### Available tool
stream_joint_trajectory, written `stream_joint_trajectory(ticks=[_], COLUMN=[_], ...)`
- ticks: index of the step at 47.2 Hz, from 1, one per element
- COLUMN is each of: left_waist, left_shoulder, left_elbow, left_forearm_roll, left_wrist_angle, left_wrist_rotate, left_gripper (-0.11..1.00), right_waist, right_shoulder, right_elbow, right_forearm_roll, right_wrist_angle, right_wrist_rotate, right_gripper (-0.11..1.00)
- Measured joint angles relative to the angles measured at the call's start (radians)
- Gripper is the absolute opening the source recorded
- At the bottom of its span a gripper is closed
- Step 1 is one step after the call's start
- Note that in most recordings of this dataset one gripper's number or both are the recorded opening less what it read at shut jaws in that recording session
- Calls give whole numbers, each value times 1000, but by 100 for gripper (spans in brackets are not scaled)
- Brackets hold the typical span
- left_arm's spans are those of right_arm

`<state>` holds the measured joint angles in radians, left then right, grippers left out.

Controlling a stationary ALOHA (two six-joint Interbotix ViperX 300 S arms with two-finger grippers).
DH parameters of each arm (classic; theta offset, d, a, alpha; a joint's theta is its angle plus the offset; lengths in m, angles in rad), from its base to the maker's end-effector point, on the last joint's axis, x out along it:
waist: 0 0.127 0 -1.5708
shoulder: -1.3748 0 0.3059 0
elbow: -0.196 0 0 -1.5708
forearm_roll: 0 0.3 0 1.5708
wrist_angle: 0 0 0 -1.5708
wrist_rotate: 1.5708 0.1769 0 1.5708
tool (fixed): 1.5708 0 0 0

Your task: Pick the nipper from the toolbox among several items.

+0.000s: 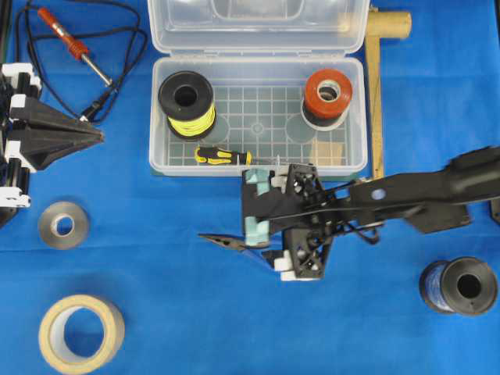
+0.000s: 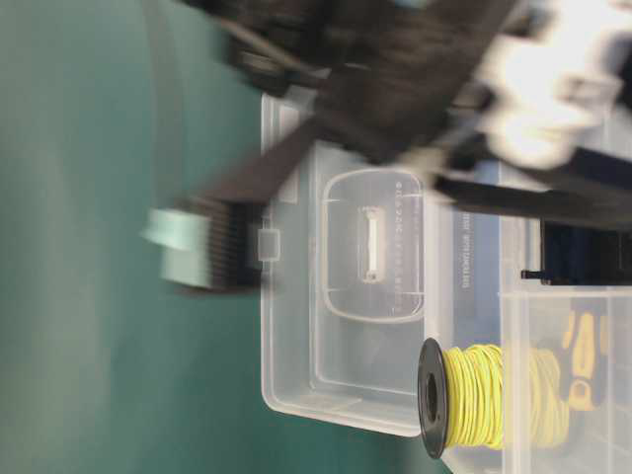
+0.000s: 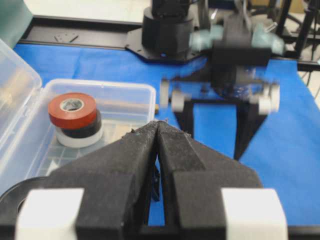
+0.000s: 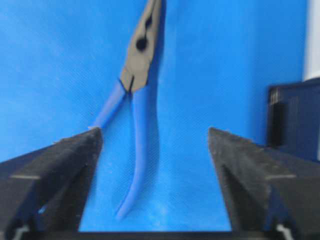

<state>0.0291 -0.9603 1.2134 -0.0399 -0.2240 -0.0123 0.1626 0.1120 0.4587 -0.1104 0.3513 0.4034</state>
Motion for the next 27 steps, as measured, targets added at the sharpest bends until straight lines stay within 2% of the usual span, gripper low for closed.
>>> stream_joint_trajectory(ticks=[15, 19, 27], left_waist=[0, 0, 0], left_shoulder=[-2, -2, -3], left_elbow=[0, 0, 0], left_forearm_roll=[0, 0, 0], left_wrist_angle=[20, 26, 31], left_wrist_rotate=[-14, -14, -14], left_gripper=[0, 0, 0], right_waist=[-5, -23, -71], right_shoulder=[-305, -391, -549], right_elbow=[64, 109, 224], right_forearm_roll=[-173, -192, -196], right_wrist_angle=[123, 129, 92], right_wrist_rotate=[11, 12, 15], right_gripper=[79, 79, 79])
